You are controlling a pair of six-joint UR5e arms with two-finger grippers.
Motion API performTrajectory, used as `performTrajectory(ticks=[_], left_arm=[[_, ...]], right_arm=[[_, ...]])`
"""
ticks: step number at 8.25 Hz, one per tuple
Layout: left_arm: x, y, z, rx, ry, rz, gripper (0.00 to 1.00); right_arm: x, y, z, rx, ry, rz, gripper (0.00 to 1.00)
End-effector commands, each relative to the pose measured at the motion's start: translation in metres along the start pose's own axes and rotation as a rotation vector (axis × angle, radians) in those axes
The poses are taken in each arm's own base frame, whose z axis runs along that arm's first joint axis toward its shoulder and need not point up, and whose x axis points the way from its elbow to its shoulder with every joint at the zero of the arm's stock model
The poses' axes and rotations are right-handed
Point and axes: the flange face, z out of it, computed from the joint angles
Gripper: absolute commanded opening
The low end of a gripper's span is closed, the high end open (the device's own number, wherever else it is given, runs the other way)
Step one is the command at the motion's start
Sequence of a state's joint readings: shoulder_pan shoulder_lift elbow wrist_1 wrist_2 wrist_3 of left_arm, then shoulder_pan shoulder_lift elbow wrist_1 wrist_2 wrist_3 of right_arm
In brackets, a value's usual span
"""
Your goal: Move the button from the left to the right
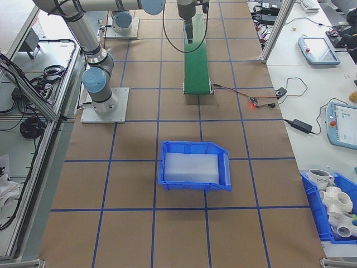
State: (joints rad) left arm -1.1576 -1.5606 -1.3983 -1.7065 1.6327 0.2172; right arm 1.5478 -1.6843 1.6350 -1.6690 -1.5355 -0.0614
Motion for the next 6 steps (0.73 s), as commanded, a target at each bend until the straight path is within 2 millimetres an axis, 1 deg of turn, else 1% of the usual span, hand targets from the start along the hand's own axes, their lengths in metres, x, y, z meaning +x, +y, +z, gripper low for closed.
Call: performTrajectory(ticks=[1, 2, 3, 4, 5, 6], left_arm=[[-0.188, -0.011, 0.067, -0.123, 0.012, -0.143, 1.00], [-0.221, -0.023, 0.079, -0.066, -0.022, -0.129, 1.00], [-0.248, -0.045, 0.089, 0.046, -0.090, -0.132, 1.00], [-0.281, -0.046, 0.119, 0.006, -0.072, -0.053, 1.00], [-0.325, -0.043, 0.164, -0.050, -0.031, -0.033, 1.00], [-0.349, -0.045, 0.205, -0.088, 0.008, -0.059, 1.00]], right_arm=[[0.000, 0.000, 0.000, 0.000, 0.000, 0.000, 1.00], [0.000, 0.000, 0.000, 0.000, 0.000, 0.000, 1.00], [0.000, 0.000, 0.000, 0.000, 0.000, 0.000, 1.00], [0.000, 0.000, -0.001, 0.001, 0.000, 0.000, 1.00], [0.000, 0.000, 0.000, 0.000, 0.000, 0.000, 1.00], [0.000, 0.000, -0.001, 0.001, 0.000, 0.000, 1.00]])
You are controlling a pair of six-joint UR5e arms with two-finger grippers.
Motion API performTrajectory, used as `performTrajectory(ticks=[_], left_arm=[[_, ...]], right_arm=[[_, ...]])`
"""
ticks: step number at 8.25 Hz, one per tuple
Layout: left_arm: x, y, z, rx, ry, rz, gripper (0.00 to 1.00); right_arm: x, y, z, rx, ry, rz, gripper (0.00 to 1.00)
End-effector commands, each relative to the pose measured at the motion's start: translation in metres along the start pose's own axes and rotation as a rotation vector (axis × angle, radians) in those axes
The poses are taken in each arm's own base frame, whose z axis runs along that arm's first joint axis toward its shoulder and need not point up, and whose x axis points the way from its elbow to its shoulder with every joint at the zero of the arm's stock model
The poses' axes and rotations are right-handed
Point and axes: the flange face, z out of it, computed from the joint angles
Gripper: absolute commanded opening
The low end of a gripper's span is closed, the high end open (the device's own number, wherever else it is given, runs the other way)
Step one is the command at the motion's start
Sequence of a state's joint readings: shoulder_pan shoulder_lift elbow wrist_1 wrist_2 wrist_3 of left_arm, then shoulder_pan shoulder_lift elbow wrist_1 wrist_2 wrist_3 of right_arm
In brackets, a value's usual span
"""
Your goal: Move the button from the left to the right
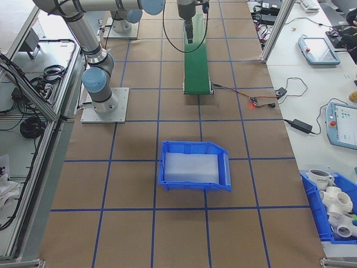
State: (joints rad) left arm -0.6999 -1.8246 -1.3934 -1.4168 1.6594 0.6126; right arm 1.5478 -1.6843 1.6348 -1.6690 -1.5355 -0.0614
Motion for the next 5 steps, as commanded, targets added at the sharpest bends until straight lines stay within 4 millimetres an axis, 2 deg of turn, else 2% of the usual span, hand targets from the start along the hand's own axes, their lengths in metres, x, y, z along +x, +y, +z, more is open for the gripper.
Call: performTrajectory(ticks=[1, 2, 3, 4, 5], left_arm=[[-0.063, -0.011, 0.106, -0.095, 0.082, 0.012, 1.00], [-0.066, -0.019, 0.144, -0.133, 0.122, 0.067, 1.00], [-0.068, -0.028, 0.163, -0.108, 0.133, 0.066, 1.00], [-0.066, -0.042, 0.175, -0.005, 0.158, 0.063, 1.00], [-0.063, -0.048, 0.200, -0.020, 0.187, 0.078, 1.00]], right_arm=[[0.000, 0.000, 0.000, 0.000, 0.000, 0.000, 1.00], [0.000, 0.000, 0.000, 0.000, 0.000, 0.000, 1.00], [0.000, 0.000, 0.000, 0.000, 0.000, 0.000, 1.00], [0.000, 0.000, 0.000, 0.000, 0.000, 0.000, 1.00], [0.000, 0.000, 0.000, 0.000, 0.000, 0.000, 1.00]])
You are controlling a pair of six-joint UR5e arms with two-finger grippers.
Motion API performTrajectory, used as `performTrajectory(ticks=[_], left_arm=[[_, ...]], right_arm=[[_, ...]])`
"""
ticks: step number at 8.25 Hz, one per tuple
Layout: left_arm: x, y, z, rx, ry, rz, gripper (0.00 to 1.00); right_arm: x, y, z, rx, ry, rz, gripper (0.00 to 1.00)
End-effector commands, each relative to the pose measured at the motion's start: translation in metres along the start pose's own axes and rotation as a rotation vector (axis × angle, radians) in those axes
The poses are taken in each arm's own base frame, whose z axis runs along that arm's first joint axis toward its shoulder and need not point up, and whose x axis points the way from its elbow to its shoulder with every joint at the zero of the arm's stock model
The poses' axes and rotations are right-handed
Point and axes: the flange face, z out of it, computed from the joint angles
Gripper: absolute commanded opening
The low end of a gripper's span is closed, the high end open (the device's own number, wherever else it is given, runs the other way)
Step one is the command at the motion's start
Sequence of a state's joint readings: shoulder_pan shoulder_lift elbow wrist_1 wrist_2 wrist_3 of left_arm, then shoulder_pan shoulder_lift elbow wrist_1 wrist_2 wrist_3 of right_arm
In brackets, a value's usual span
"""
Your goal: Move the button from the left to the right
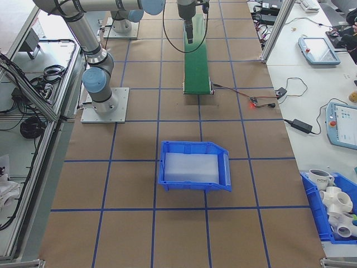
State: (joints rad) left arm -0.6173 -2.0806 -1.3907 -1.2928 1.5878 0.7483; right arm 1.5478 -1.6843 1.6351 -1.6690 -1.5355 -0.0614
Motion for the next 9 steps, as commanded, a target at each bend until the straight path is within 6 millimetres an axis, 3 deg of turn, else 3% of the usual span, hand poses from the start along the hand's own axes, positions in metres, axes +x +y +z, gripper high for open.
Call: performTrajectory(ticks=[1, 4, 7, 9], left_arm=[[-0.006, -0.024, 0.056, 0.034, 0.056, 0.025, 1.00], [0.018, -0.042, 0.064, 0.033, 0.052, 0.068, 1.00], [0.012, -0.047, 0.056, 0.054, 0.022, 0.093, 1.00], [0.005, -0.047, 0.070, 0.010, 0.001, 0.130, 1.00]], right_arm=[[0.000, 0.000, 0.000, 0.000, 0.000, 0.000, 1.00], [0.000, 0.000, 0.000, 0.000, 0.000, 0.000, 1.00], [0.000, 0.001, 0.000, -0.008, 0.000, 0.000, 1.00], [0.000, 0.001, 0.001, -0.009, -0.001, 0.000, 1.00]])
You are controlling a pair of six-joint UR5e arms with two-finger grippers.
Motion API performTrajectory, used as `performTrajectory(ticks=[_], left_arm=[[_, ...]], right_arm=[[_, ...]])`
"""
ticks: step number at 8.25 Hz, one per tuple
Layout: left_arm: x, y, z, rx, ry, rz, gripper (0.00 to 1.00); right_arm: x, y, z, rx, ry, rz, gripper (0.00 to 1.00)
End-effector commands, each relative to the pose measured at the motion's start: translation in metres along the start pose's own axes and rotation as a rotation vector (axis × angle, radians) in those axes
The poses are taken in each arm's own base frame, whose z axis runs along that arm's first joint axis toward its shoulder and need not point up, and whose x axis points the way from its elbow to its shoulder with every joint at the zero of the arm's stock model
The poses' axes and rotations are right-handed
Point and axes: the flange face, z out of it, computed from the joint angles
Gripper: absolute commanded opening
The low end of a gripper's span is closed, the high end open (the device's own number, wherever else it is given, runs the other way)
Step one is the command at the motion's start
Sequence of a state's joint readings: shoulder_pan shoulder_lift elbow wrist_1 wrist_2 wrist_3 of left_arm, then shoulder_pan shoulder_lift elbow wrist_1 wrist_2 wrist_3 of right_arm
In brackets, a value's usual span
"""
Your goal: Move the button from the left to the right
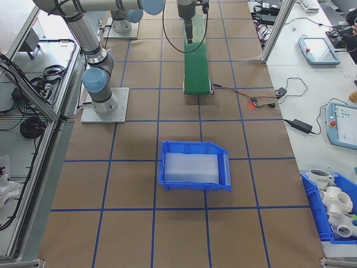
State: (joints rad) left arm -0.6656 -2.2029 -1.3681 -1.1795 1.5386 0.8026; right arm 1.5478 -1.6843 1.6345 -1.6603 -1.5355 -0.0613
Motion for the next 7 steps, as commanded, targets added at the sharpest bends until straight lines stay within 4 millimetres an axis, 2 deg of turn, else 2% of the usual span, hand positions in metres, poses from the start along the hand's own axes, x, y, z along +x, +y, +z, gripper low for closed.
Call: performTrajectory(ticks=[1, 5, 7], left_arm=[[-0.005, 0.001, 0.011, -0.038, -0.018, 0.029, 1.00], [-0.011, 0.005, 0.022, -0.100, -0.054, 0.025, 1.00], [-0.015, 0.003, 0.051, -0.127, -0.029, 0.023, 1.00]], right_arm=[[0.000, 0.000, 0.000, -0.001, 0.000, 0.000, 1.00], [0.000, 0.000, 0.000, -0.001, 0.000, 0.000, 1.00], [0.000, 0.000, 0.000, 0.000, -0.001, 0.000, 1.00]])
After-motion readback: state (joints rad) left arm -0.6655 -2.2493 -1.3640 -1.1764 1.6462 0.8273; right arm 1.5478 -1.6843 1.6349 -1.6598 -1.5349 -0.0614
